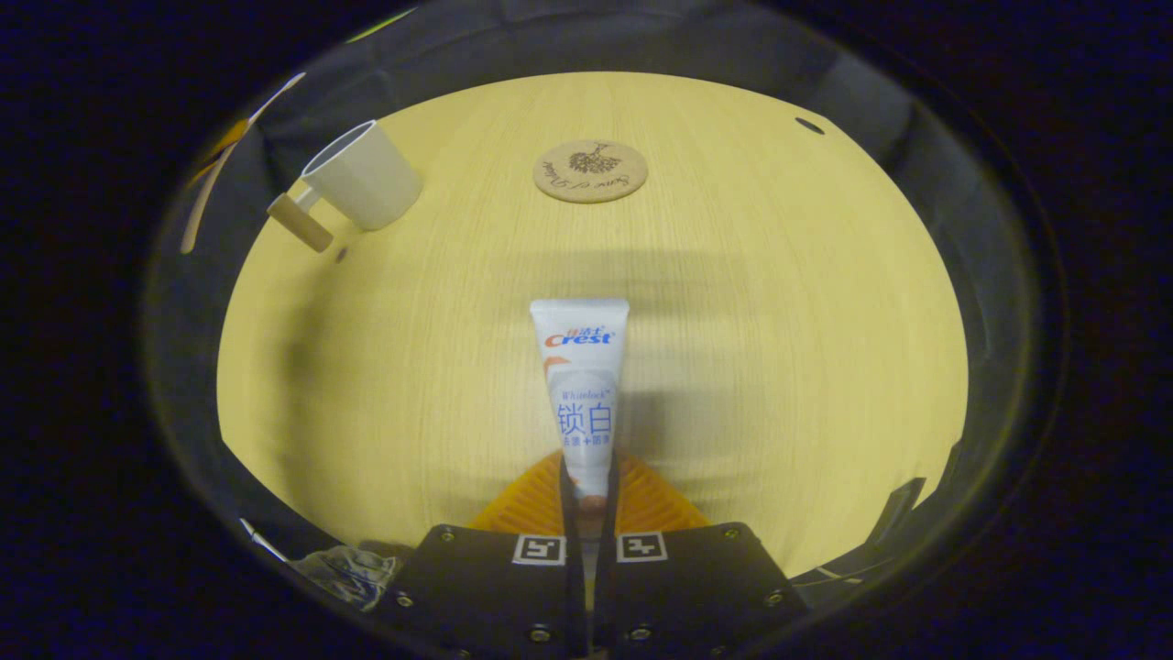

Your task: Put the toothbrush and toothpaste on the desktop into the cup, then pick up the cup and place it on the coaster on the desktop.

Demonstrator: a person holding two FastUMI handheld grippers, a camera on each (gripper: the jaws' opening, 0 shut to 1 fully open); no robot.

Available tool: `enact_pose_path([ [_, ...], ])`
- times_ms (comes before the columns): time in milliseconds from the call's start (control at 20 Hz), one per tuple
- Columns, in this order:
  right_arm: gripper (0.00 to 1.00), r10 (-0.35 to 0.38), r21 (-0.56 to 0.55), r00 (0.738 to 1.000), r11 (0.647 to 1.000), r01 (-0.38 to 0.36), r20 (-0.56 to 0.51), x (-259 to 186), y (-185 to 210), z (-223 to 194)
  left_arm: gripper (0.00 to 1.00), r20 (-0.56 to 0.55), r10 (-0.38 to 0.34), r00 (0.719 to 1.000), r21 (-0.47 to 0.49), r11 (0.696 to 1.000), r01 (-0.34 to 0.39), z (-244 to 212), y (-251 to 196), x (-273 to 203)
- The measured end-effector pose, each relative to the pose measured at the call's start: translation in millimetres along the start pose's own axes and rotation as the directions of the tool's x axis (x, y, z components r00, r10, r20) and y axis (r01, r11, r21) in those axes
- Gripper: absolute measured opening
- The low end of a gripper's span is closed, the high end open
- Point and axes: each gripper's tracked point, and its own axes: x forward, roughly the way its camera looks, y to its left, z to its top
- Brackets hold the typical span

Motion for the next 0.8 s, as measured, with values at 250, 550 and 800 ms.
enact_pose_path([
  [250,0.06,0.029,0.047,0.995,0.998,-0.033,0.092,-28.7,-1.0,27.1,0.07,0.071,-0.051,0.996,0.042,0.998,0.048,31.2,-11.1,36.2],
  [550,0.06,0.117,0.058,0.959,0.989,-0.136,0.258,-69.1,17.5,63.0,0.07,0.141,-0.135,0.981,0.093,0.988,0.123,50.0,-23.8,72.5],
  [800,0.06,0.157,0.037,0.918,0.983,-0.182,0.364,-99.8,31.8,90.8,0.07,0.136,-0.148,0.980,0.053,0.988,0.142,42.8,-16.7,104.5],
])
